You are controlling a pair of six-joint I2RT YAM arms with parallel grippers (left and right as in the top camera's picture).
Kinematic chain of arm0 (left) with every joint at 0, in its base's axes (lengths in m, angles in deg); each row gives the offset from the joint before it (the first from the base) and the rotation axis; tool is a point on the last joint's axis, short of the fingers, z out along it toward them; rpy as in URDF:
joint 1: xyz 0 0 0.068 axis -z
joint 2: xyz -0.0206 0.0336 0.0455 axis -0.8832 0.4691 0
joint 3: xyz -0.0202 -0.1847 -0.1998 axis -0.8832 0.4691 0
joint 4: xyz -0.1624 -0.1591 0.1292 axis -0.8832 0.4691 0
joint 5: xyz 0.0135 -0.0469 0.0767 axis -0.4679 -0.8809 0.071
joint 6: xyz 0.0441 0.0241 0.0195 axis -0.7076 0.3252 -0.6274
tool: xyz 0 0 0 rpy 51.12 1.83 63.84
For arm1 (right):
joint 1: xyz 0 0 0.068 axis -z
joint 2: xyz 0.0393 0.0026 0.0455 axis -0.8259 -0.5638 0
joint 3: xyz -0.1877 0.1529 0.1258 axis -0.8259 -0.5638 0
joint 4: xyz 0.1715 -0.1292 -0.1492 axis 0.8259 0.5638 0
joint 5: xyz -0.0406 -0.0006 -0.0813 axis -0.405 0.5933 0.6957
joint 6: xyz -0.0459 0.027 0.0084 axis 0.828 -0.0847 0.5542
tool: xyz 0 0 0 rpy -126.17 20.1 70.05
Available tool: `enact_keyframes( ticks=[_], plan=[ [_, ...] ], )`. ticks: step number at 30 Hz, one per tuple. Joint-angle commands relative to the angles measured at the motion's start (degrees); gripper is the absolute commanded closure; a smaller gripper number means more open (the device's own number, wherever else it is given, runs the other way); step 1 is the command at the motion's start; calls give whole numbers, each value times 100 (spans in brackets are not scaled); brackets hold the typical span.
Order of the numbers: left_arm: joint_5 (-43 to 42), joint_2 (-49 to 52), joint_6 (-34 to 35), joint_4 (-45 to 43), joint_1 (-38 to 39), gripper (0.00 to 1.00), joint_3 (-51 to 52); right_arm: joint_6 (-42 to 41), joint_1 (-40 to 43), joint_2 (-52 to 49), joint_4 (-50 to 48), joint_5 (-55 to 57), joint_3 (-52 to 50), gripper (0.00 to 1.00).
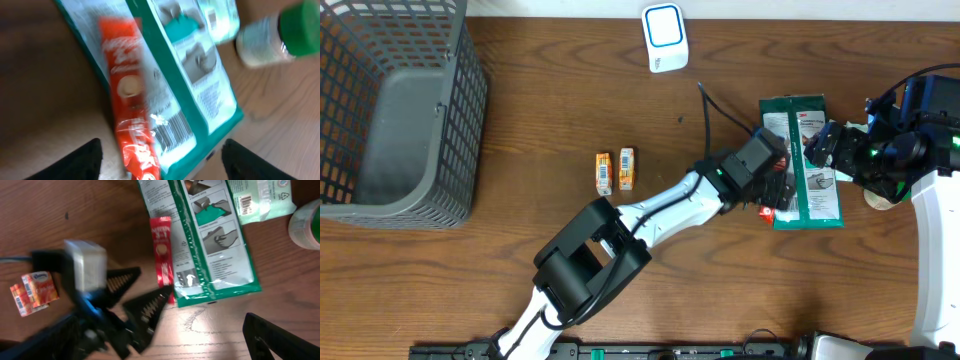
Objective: Scan the item barcode
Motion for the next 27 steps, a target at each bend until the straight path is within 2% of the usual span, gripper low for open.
enact_keyframes(
  ticks=[1,6,11,14,17,18,23,25,27],
  plan=[
    [37,-306,-289,-4,-179,21,-44,50,35,-13,7,-127,31,1],
    [37,-1019,-286,463,-573,21,-44,-28,35,-13,-22,-249,31,1],
    [42,-1880,-448,1419,-1152,21,-44,-33,17,-13,44,-382,28,3],
    [278,-2356,-549,2232,-1567,21,-44,-33,-138,-13,101,-619,-15,10],
    [544,-2743,-555,3049,-2033,21,-44,-33,-487,-13,52,-629,-164,26],
    [555,-2828,-570,3241,-2149,21,-44,-33,-588,-13,-4,-629,-227,28],
    [553,-3106,-568,4162,-2778,21,-44,-33,-1259,-13,-780,-411,-817,44],
    [555,-3104,-570,4385,-2924,21,-44,-35,-1480,-15,-1150,-334,-1093,54],
    [557,-3091,-570,4592,-3036,21,-44,-33,-1687,-15,-1661,-317,-1436,59]
  ],
)
